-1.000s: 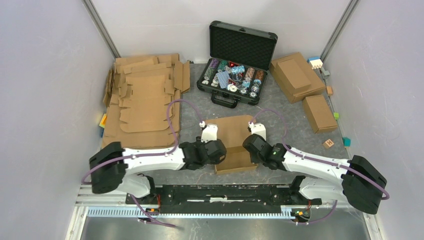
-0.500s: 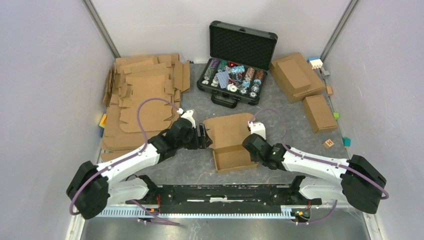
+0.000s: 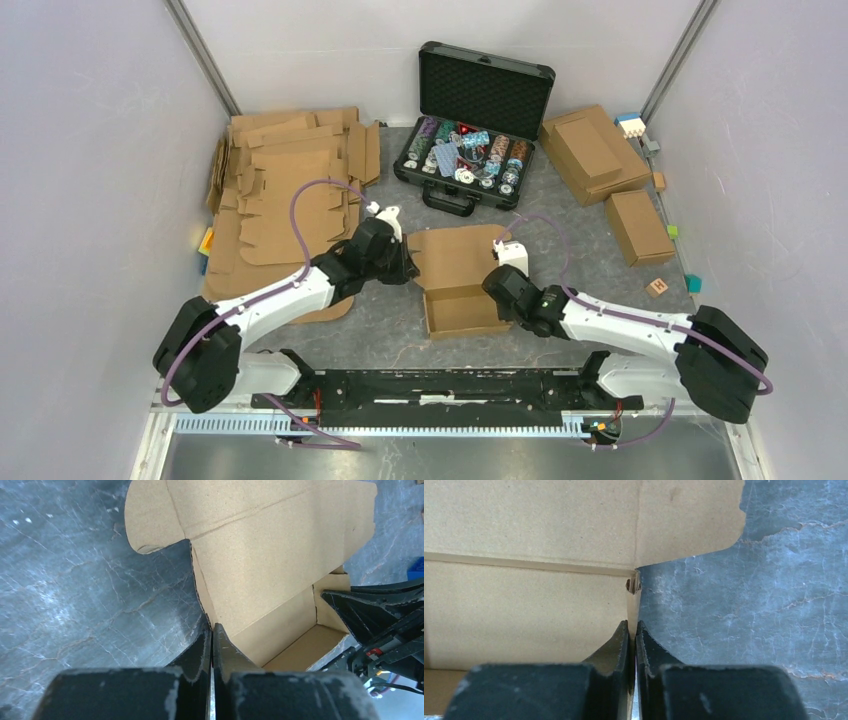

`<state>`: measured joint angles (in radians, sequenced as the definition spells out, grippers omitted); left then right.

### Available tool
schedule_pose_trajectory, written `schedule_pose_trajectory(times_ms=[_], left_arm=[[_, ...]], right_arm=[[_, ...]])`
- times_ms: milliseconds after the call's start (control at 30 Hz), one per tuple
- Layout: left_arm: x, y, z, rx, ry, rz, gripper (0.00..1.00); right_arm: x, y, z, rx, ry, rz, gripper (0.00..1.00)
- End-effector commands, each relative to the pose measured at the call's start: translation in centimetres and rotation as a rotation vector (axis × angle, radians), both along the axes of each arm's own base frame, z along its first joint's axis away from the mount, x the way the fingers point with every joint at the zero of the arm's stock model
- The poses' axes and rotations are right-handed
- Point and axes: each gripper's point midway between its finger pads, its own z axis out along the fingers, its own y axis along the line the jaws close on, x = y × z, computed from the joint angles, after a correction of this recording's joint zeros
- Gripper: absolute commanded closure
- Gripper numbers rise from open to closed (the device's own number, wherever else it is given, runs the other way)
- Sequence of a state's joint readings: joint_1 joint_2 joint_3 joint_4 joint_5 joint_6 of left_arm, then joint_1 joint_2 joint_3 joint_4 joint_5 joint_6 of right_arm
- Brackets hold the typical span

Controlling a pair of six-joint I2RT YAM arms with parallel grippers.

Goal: Fold the paper box

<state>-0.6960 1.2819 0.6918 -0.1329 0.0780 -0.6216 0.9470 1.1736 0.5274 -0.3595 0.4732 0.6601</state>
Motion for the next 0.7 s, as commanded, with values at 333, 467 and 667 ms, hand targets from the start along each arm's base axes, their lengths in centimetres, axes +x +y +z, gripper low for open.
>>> schedule_pose_trajectory(times_ms=[333,467,667], left_arm=[[3.8,-0.3,2.7,0.177,-0.302,-0.112,0.98],[3.6,-0.4,2.7,0.163,-0.34,-0.118,0.98],[3.4,0.1,3.6,0.122,-0.399,-0.092,0.98]], right_arm=[[2.7,3.8,7.5,0.18,-0.225,0.147,0.08],[3.3,1.7,9.8,0.186,-0.3,0.082,0.03],[5.9,-2.2,10.6,0.163,-0.295,-0.028,0.04]])
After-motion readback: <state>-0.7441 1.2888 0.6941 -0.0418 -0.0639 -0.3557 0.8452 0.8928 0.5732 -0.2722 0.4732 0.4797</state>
